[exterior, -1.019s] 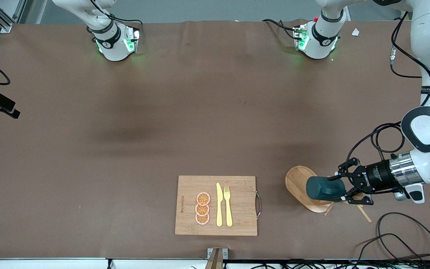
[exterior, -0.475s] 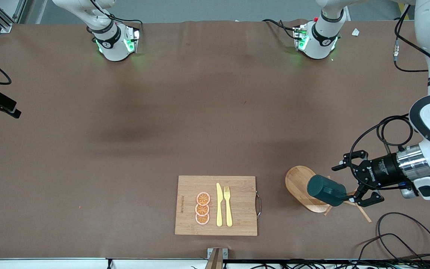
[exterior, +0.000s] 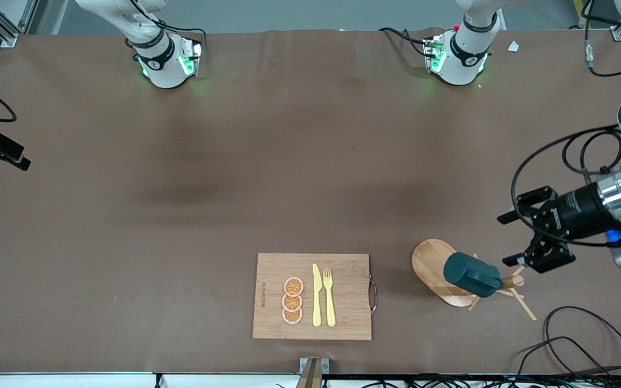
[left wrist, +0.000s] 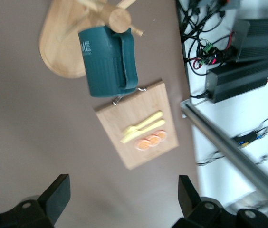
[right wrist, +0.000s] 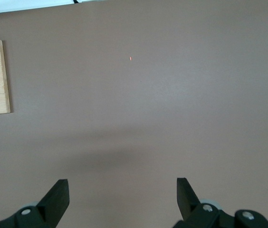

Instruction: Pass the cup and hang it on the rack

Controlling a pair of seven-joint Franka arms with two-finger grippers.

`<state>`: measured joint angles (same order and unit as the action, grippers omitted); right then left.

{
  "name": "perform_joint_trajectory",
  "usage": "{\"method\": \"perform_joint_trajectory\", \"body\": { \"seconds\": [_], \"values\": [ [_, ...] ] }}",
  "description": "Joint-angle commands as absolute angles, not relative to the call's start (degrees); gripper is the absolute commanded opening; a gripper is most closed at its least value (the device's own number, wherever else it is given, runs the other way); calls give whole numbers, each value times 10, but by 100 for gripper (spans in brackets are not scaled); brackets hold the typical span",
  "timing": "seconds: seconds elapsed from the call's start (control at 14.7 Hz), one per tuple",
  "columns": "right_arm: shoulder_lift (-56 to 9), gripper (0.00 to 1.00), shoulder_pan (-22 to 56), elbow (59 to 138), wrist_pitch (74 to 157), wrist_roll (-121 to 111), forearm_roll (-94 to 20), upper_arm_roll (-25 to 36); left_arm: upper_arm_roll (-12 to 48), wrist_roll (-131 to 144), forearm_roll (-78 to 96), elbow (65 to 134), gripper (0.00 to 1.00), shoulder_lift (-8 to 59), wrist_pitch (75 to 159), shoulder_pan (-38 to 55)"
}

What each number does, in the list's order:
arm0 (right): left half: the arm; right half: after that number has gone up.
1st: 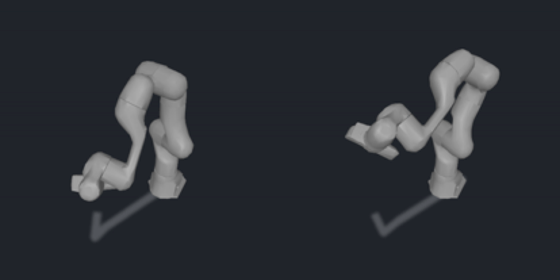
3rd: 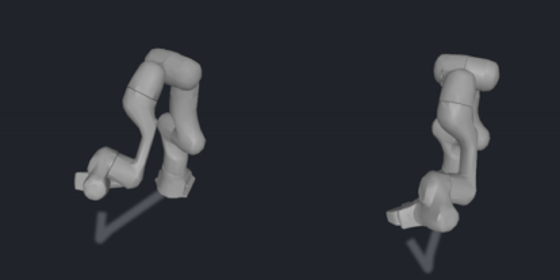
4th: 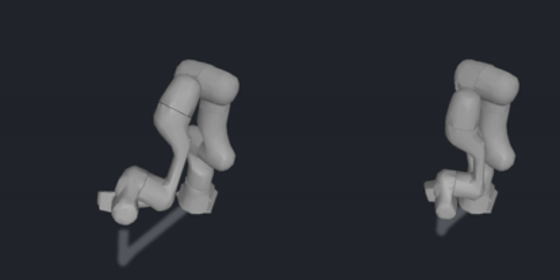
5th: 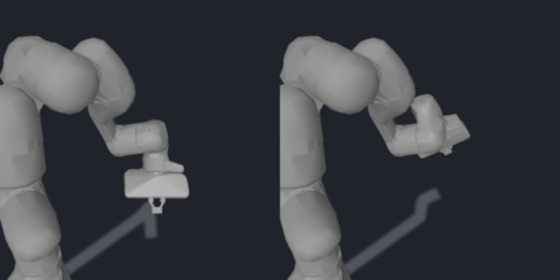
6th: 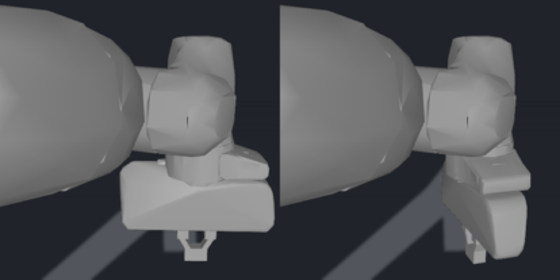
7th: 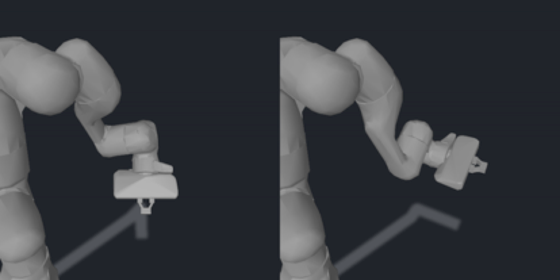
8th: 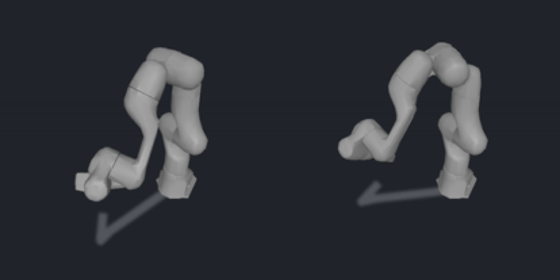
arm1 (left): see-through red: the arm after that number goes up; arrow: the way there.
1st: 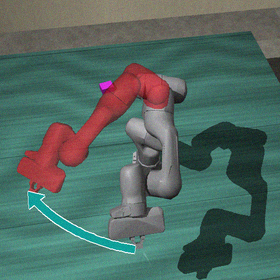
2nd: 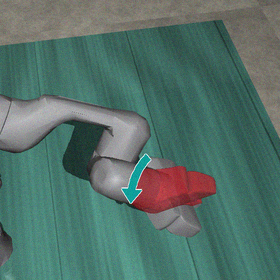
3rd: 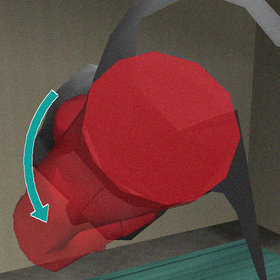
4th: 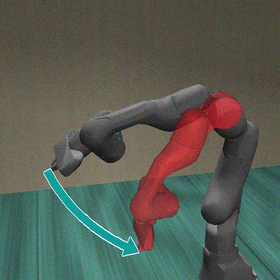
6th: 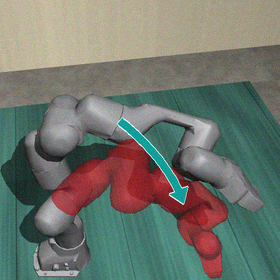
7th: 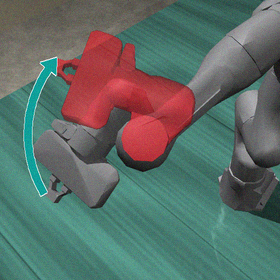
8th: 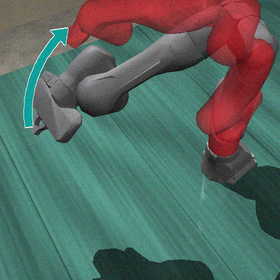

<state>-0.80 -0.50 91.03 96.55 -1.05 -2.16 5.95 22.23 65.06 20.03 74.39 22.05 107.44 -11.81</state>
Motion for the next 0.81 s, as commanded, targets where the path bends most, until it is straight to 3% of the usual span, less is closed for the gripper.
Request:
{"method": "perform_joint_trajectory", "body": {
  "seconds": [0.0, 0.48, 0.61, 0.75],
  "values": [
    [1, 100, -13, 916, 964, -17, -18, 53, 244, 544, 99, 757, 100, 177, 1029, -120],
    [1, 100, -13, 916, 966, -17, -18, 53, 236, 246, -10, 765, 100, 96, 878, -136],
    [1, 100, -14, 916, 966, -17, -18, 53, 203, 173, -9, 785, 100, 68, 854, -123],
    [1, 100, -14, 916, 966, -16, -18, 54, 141, 152, -7, 852, 100, 14, 854, -67]
  ]
}}
